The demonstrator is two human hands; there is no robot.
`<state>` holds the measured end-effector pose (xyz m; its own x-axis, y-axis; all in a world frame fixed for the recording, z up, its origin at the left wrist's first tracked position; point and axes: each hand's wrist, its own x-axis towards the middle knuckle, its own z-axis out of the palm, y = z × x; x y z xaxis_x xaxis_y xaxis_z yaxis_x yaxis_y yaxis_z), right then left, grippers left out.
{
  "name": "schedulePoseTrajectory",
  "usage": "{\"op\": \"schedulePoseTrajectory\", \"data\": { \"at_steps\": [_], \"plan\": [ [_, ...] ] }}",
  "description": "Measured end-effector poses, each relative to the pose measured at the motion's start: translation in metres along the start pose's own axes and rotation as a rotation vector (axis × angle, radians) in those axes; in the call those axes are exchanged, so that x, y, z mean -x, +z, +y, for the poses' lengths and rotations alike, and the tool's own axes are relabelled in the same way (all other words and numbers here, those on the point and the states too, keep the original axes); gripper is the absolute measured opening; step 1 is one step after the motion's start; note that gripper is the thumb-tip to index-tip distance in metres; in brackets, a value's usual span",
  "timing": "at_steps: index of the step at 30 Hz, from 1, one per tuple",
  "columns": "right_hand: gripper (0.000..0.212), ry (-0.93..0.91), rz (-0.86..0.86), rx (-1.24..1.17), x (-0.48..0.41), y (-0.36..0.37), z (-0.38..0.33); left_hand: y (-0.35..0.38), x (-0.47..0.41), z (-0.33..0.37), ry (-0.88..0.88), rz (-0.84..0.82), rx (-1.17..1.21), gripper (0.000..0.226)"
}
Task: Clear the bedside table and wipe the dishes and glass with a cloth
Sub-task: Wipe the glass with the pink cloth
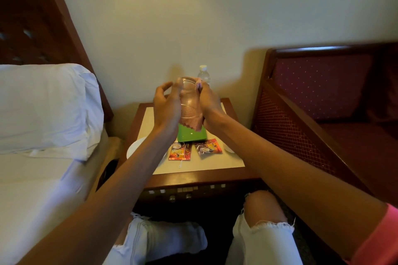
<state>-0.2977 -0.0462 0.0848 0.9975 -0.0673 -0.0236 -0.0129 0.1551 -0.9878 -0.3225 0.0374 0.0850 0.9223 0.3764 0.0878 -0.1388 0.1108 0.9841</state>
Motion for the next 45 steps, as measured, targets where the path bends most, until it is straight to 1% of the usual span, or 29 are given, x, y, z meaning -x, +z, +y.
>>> {"op": "schedulePoseTrajectory", "data": {
  "at_steps": [2,3,6,8,11,16,19,22,24,26,27,28,30,32,34,36,38,41,43,45],
  "plan": [
    [0.048,-0.016,-0.036,0.053,0.006,0.009,0.011,-0.001,-0.01,0.006,-0.005,0.052,0.023,0.041],
    [0.047,-0.025,-0.053,0.1,0.01,0.013,0.015,-0.002,-0.013,0.008,-0.013,0.069,0.023,0.04],
    [0.057,-0.093,-0.039,0.186,0.015,0.013,0.018,-0.004,-0.006,0.01,-0.035,0.06,0.012,0.039],
    [0.049,-0.155,-0.006,0.179,0.01,0.005,0.01,-0.005,0.005,0.003,-0.067,0.01,-0.001,0.037],
    [0.036,-0.209,0.025,0.193,0.007,-0.006,-0.003,-0.004,0.019,-0.002,-0.163,-0.04,0.015,0.031],
    [0.035,-0.377,0.023,0.215,0.014,-0.007,0.01,-0.005,-0.004,0.019,-0.361,-0.061,0.122,0.017],
    [0.033,-0.424,-0.001,0.231,0.012,-0.01,0.005,-0.009,-0.005,0.015,-0.457,-0.161,0.103,0.018],
    [0.033,-0.367,-0.043,0.264,0.006,-0.018,0.003,-0.015,-0.003,0.001,-0.507,-0.241,0.079,0.025],
    [0.035,-0.262,-0.077,0.243,0.008,-0.021,0.003,-0.018,-0.006,0.0,-0.538,-0.261,0.091,0.032],
    [0.039,-0.167,-0.077,0.209,0.01,-0.023,0.004,-0.018,-0.008,0.003,-0.534,-0.244,0.095,0.027],
    [0.043,-0.151,-0.06,0.205,0.01,-0.022,0.006,-0.018,-0.011,0.002,-0.516,-0.212,0.084,0.024],
    [0.046,-0.153,-0.038,0.204,0.011,-0.021,0.008,-0.017,-0.013,0.001,-0.492,-0.18,0.061,0.023],
    [0.041,-0.193,-0.008,0.224,0.011,-0.016,0.013,-0.016,-0.016,-0.002,-0.48,-0.139,0.025,0.024],
    [0.036,-0.233,0.034,0.249,0.008,-0.015,0.017,-0.014,-0.013,-0.005,-0.536,-0.171,0.036,0.022],
    [0.035,-0.203,0.045,0.236,0.002,-0.019,0.02,-0.012,-0.007,-0.007,-0.626,-0.251,0.063,0.026],
    [0.03,-0.077,-0.016,0.196,-0.006,-0.026,0.021,-0.013,-0.003,-0.009,-0.676,-0.303,0.078,0.033],
    [0.022,0.072,-0.058,0.101,-0.011,-0.033,0.023,-0.014,-0.004,-0.009,-0.711,-0.336,0.125,0.042],
    [0.019,0.162,-0.005,-0.034,-0.019,-0.044,0.022,-0.008,-0.007,-0.003,-0.688,-0.399,0.116,0.051],
    [0.025,0.164,0.059,-0.044,-0.026,-0.056,0.021,0.0,-0.01,0.001,-0.642,-0.433,0.072,0.05],
    [0.026,0.162,0.135,-0.019,-0.034,-0.074,0.023,0.01,-0.016,0.003,-0.64,-0.449,0.063,0.047]
  ]
}}
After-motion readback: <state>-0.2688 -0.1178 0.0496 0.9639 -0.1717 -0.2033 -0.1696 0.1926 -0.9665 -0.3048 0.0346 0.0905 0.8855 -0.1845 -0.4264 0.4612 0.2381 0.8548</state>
